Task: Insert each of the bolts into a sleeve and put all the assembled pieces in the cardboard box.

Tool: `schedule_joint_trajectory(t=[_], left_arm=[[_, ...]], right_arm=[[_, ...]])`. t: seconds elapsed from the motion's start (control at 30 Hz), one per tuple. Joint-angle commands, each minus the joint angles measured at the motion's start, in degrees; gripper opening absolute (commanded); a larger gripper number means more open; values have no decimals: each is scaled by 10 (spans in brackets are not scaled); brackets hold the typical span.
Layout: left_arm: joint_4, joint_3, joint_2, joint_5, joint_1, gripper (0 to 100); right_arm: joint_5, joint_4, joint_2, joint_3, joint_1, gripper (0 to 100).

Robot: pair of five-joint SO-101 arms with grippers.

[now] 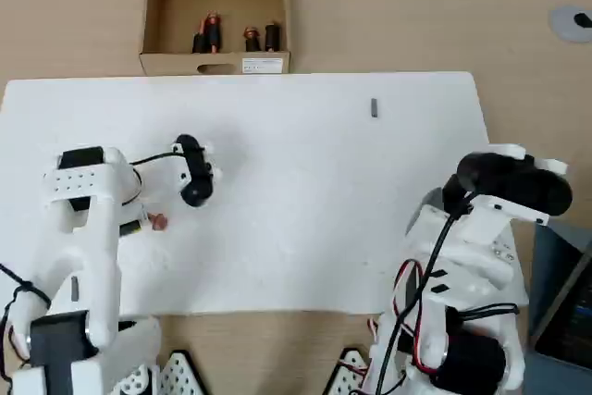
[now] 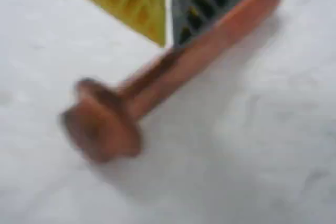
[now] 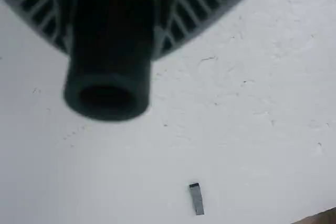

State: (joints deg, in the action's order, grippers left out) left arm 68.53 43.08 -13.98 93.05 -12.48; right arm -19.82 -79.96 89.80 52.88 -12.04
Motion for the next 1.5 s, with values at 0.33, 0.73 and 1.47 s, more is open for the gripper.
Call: schedule_joint_trajectory(t=[0.33, 0.73, 1.47], left_arm=[[20, -74, 7, 141, 17, 145], [-63, -76, 7, 141, 20, 145], [-60, -190, 152, 76, 70, 112]], right_arm=[[-3, 15, -2, -14, -4, 9], [-3, 12, -2, -23, -4, 9], [-4, 11, -1, -23, -4, 9]])
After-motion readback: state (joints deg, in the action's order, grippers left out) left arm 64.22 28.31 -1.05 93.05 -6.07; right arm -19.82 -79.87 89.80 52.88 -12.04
